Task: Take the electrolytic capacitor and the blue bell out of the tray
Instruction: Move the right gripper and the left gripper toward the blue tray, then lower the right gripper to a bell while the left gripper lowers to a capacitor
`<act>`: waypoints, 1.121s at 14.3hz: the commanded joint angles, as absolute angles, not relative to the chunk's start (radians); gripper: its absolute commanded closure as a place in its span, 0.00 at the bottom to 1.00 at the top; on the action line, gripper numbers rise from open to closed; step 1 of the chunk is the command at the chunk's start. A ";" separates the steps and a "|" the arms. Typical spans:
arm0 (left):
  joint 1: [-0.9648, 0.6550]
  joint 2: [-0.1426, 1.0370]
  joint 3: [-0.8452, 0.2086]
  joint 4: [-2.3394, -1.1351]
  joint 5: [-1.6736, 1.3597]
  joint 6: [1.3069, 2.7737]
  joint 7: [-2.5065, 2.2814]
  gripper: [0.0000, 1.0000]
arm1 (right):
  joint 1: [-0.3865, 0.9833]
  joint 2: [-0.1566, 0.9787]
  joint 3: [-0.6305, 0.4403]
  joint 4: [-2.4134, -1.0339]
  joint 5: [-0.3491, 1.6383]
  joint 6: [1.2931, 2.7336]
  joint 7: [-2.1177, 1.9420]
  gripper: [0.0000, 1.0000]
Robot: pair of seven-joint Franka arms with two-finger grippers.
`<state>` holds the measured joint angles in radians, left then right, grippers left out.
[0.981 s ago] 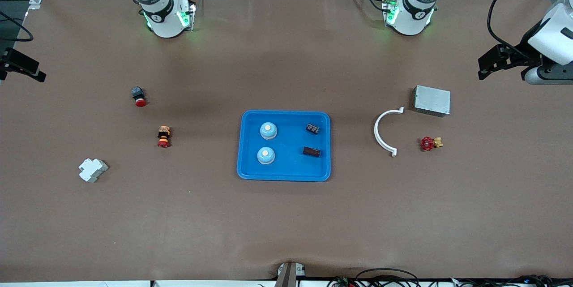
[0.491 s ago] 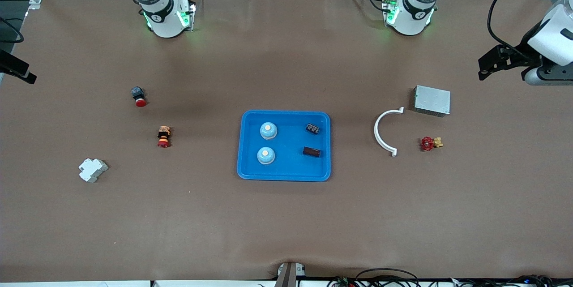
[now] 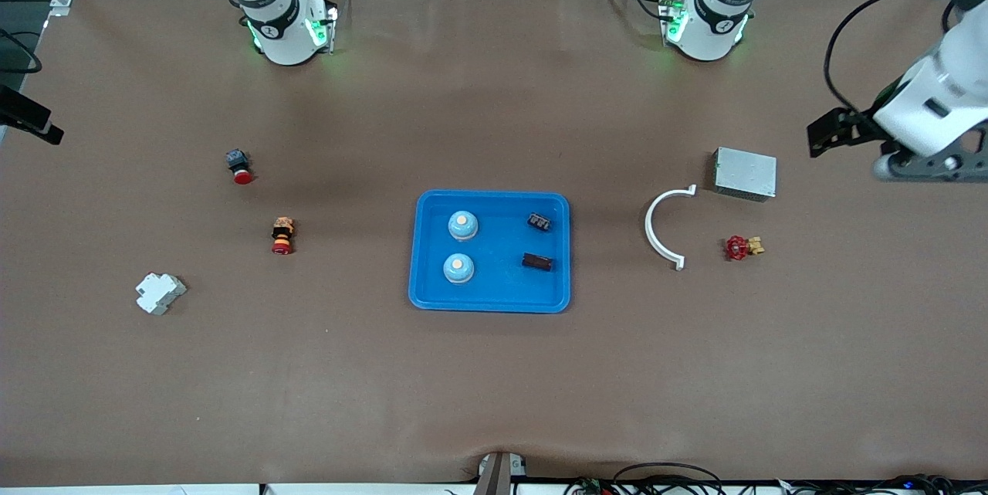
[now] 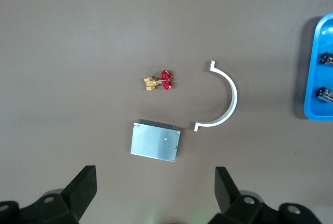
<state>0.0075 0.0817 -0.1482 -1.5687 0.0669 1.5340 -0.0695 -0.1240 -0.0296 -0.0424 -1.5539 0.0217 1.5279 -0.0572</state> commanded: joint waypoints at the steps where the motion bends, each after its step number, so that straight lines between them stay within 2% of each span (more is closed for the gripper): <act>1: -0.027 0.132 -0.159 -1.555 0.078 1.549 -0.161 0.00 | -0.141 -0.069 -0.025 -1.589 0.026 1.531 -0.049 0.00; 3: -0.064 0.172 -0.166 -1.557 0.065 1.560 -0.291 0.00 | -0.138 -0.101 -0.025 -1.650 0.035 1.558 -0.005 0.00; 5: -0.083 0.205 -0.166 -1.565 -0.009 1.583 -0.379 0.00 | -0.106 -0.167 -0.014 -1.770 0.041 1.632 0.093 0.00; 8: -0.171 0.254 -0.164 -1.582 -0.012 1.641 -0.529 0.00 | 0.030 -0.232 -0.014 -1.923 0.057 1.722 0.365 0.00; 12: -0.281 0.340 -0.164 -1.621 -0.003 1.773 -0.805 0.00 | 0.269 -0.206 -0.014 -1.959 0.057 1.820 0.768 0.00; 16: -0.409 0.464 -0.163 -1.632 0.041 1.919 -1.116 0.00 | 0.428 -0.074 -0.014 -1.957 0.057 1.952 1.026 0.00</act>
<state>-0.3593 0.4134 -0.1685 -1.6353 0.0040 1.8612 -0.9864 0.3777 -0.1433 0.0033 -1.9635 0.0550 1.9010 0.9430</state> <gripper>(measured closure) 0.000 0.000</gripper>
